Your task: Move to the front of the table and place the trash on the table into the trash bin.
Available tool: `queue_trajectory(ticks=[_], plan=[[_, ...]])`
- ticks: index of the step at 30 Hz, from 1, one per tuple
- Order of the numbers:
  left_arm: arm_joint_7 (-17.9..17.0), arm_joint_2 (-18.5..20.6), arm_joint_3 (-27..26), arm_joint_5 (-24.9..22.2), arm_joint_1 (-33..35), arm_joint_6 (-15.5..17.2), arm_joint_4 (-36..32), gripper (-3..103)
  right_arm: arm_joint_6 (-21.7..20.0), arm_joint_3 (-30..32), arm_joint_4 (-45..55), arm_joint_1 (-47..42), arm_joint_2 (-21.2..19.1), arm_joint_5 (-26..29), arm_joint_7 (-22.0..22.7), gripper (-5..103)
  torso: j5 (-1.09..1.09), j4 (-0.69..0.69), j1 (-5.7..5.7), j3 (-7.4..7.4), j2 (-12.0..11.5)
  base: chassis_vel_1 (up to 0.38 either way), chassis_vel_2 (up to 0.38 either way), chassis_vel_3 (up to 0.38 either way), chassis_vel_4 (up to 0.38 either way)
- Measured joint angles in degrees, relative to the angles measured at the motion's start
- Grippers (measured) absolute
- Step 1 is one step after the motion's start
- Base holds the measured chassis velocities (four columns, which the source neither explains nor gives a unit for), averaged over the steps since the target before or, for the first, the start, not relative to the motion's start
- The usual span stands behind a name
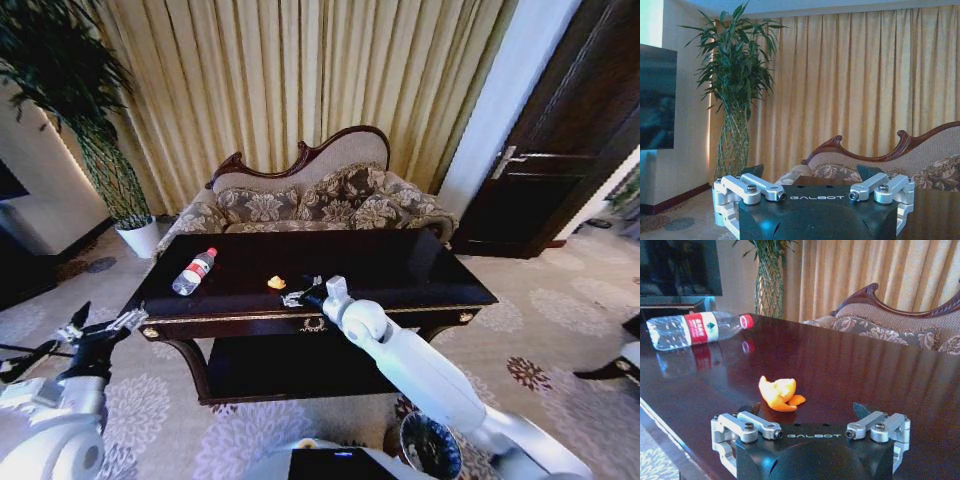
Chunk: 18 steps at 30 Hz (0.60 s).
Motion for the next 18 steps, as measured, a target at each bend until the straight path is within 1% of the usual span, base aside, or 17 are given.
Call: queue_trajectory(ticks=[3,7,12,13,14,15,17,18], plan=[[0.0,0.1,0.2,0.1,0.0,0.0,0.2,100,0.4,-0.3,-2.6,1.3,1.8,0.0,0.0,100,0.01,0.02,0.00,0.00,0.0,0.000,0.000,0.000,0.000],[0.0,0.3,0.0,0.0,0.3,-0.1,0.2,100,0.4,-0.5,-2.8,1.7,2.2,0.3,0.0,100,0.00,0.01,0.00,0.00,0.0,0.000,0.000,0.000,0.000],[0.0,0.5,-0.3,-0.1,0.7,-0.3,0.4,100,0.4,-0.6,-2.3,1.6,2.8,0.3,0.0,100,0.00,0.02,0.00,0.00,0.0,0.000,0.000,0.000,0.000],[0.0,0.5,-0.4,-0.2,0.8,-0.3,0.4,100,0.4,-0.6,-2.0,1.4,2.8,0.3,0.0,103,0.00,0.01,0.00,0.00,0.0,0.000,0.000,0.000,0.000],[0.1,0.6,-0.5,-0.2,0.9,-0.5,0.5,100,0.4,-0.6,-1.5,0.9,2.8,0.2,0.0,100,0.00,0.01,0.00,0.00,0.0,0.000,0.000,0.000,0.000],[0.1,0.6,-0.5,-0.2,0.9,-0.5,0.5,100,0.4,-0.6,-1.5,0.9,2.8,0.2,0.0,100,0.00,0.01,0.00,0.00,0.0,0.000,0.000,0.000,0.000],[0.1,0.7,-0.7,-0.3,1.1,-0.9,0.6,100,0.4,-0.7,-0.8,-0.1,2.8,0.0,0.0,90,0.00,0.01,0.00,0.00,0.0,0.000,0.000,0.000,0.000],[0.1,0.7,-0.7,-0.3,1.1,-0.9,0.6,100,0.4,-0.7,-0.8,-0.1,2.8,0.0,0.0,90,0.00,0.01,0.00,0.00,0.0,0.000,0.000,0.000,0.000]])
